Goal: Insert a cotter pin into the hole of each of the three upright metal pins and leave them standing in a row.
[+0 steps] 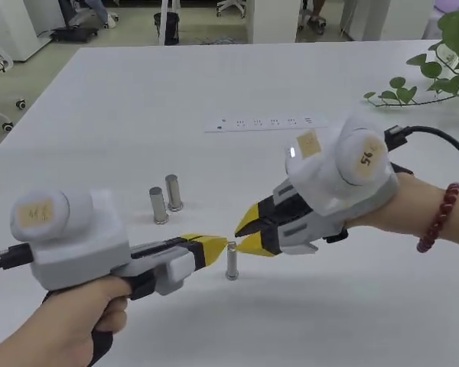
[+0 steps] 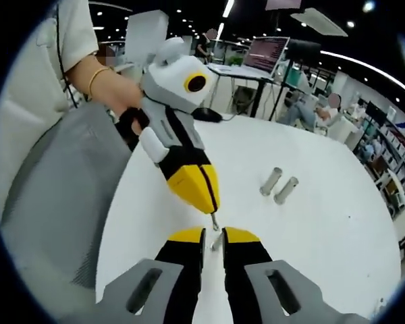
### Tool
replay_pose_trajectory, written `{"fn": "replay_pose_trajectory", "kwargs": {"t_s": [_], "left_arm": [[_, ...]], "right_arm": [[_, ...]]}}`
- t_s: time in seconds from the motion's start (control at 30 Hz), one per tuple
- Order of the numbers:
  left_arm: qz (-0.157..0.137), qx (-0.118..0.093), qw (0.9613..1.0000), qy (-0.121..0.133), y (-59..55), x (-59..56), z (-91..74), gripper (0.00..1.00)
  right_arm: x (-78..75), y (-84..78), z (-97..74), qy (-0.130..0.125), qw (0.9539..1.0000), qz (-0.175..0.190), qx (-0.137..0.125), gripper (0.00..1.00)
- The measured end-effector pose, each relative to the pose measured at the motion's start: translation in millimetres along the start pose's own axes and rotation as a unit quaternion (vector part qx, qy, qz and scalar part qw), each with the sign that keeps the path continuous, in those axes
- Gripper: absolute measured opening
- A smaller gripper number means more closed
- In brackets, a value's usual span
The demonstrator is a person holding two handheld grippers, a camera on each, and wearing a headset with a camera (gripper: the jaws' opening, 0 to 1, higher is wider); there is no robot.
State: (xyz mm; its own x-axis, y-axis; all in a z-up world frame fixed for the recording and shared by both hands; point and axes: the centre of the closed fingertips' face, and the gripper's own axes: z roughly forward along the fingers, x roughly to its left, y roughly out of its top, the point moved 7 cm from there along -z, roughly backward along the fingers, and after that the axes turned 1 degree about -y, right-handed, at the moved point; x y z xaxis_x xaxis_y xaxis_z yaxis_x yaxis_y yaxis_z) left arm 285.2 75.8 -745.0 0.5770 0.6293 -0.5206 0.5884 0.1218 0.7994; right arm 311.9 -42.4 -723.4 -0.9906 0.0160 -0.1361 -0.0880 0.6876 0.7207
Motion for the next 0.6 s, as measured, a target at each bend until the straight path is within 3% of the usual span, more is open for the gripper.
{"fn": "replay_pose_trajectory", "kwargs": {"t_s": [0.17,0.27,0.47,0.6], "left_arm": [[0.034,0.006,0.9993,-0.014,-1.6,-2.0,-2.3,0.00],[0.055,0.009,0.9981,-0.026,-1.4,-4.3,-3.2,0.00],[0.100,0.022,0.9933,-0.054,-2.1,-10.0,-6.0,0.00],[0.120,0.031,0.9902,-0.065,-3.4,-12.0,-6.6,0.00]], "right_arm": [[2.0,-5.5,-1.3,0.025,0.9976,0.064,-0.007,0.15],[5.8,-5.9,-1.8,0.053,0.9928,0.106,-0.015,0.17],[6.3,-8.2,-3.6,0.073,0.9894,0.124,-0.022,0.17],[10.0,-6.0,-5.6,0.100,0.9837,0.145,-0.039,0.17]]}}
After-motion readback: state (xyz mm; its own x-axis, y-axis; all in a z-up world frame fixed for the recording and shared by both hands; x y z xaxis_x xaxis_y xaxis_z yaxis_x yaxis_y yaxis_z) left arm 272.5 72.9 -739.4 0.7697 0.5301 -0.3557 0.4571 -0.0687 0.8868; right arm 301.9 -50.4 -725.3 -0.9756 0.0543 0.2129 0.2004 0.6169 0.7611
